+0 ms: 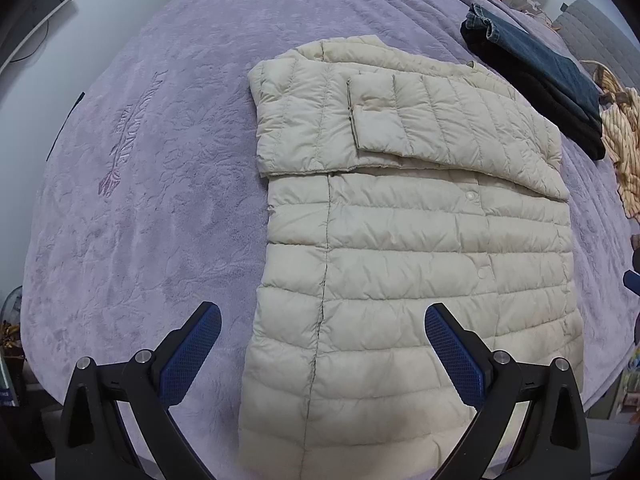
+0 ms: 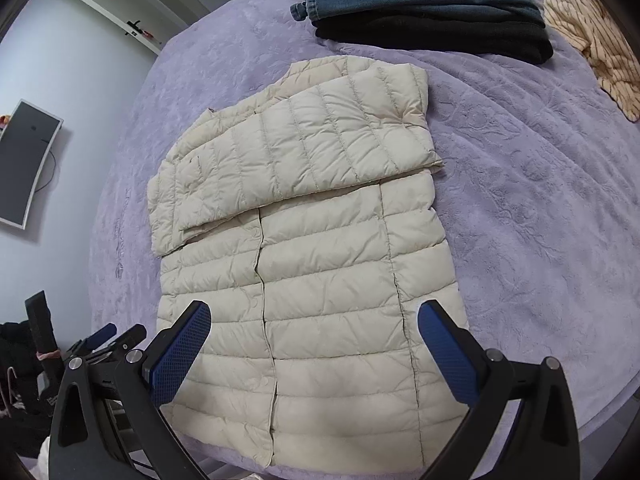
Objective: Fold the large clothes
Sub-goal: 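Open both tools and lift them off the folded jacket, then grasp the jacket hem with both tools and fold it up toward the collar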
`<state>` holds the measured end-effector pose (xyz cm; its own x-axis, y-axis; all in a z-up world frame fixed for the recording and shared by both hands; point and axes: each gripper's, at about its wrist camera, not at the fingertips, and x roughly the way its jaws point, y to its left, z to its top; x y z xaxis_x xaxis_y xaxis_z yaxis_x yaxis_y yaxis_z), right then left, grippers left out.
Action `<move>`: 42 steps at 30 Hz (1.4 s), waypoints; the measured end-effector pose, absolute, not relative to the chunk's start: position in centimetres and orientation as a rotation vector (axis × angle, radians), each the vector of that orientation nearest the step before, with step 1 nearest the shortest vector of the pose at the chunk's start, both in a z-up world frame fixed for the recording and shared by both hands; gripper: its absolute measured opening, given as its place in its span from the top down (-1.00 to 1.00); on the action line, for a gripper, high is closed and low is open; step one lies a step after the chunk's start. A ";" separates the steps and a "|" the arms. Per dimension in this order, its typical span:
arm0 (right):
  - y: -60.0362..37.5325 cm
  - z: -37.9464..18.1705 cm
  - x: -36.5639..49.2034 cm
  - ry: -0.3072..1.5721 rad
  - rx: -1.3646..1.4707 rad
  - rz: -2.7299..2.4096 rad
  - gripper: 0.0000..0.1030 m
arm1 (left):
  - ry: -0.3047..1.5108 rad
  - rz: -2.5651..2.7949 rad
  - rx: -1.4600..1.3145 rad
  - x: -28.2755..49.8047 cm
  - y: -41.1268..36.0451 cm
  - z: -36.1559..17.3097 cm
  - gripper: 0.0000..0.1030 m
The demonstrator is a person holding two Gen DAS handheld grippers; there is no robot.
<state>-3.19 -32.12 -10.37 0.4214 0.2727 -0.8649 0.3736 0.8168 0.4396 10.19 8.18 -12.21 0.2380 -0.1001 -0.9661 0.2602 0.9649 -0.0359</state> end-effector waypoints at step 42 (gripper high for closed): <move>-36.7 -25.9 -18.6 1.210 1.451 -0.133 -1.00 | 1.692 -0.483 -0.230 3.9 15.1 -22.4 -0.98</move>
